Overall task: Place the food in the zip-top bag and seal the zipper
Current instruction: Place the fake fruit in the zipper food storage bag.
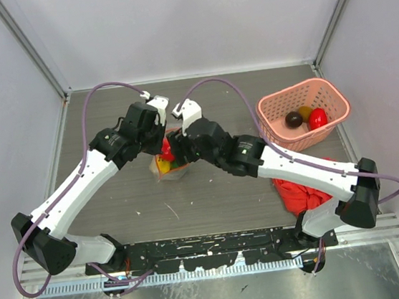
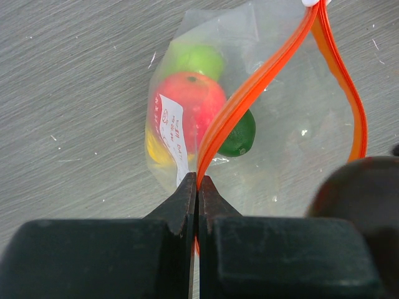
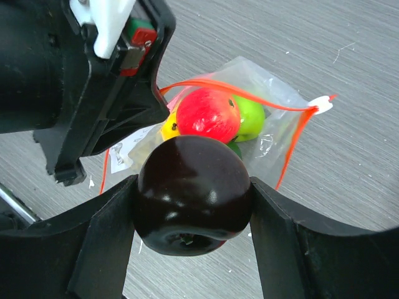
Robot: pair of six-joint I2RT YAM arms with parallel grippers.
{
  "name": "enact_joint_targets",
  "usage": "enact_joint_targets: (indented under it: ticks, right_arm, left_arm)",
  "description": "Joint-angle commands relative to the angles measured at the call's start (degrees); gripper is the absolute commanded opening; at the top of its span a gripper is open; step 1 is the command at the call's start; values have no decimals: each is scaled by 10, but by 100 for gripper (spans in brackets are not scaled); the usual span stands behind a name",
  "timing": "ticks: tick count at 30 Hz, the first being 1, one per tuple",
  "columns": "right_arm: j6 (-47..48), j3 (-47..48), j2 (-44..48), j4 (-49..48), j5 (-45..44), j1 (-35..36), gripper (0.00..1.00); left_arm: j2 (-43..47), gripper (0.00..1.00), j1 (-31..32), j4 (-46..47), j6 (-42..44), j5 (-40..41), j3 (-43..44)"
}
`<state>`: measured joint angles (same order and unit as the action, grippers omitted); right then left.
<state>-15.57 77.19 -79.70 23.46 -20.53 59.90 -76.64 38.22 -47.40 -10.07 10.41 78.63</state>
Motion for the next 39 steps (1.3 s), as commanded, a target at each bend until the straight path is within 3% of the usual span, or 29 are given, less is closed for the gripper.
enact_joint_targets:
  ticks: [1, 15, 21, 25, 32, 39]
  right_arm:
    - [15, -15, -18, -91, -35, 11, 31]
    - [-1, -99, -55, -239, -112, 18, 33]
    - [9, -105, -78, -274, -170, 17, 40]
    - [19, -105, -94, -287, -197, 16, 57]
    - [26, -95, -106, -287, -210, 15, 77]
    - [25, -93, -93, -271, -217, 15, 87]
  left_arm:
    - [8, 0, -3, 19, -7, -5, 25]
    - [8, 0, -3, 19, -9, -10, 26]
    - [9, 0, -3, 20, -8, -11, 26]
    - [10, 0, -3, 20, -9, -11, 25]
    - [11, 0, -3, 20, -8, -10, 25]
    - [11, 0, -2, 19, -9, -10, 26]
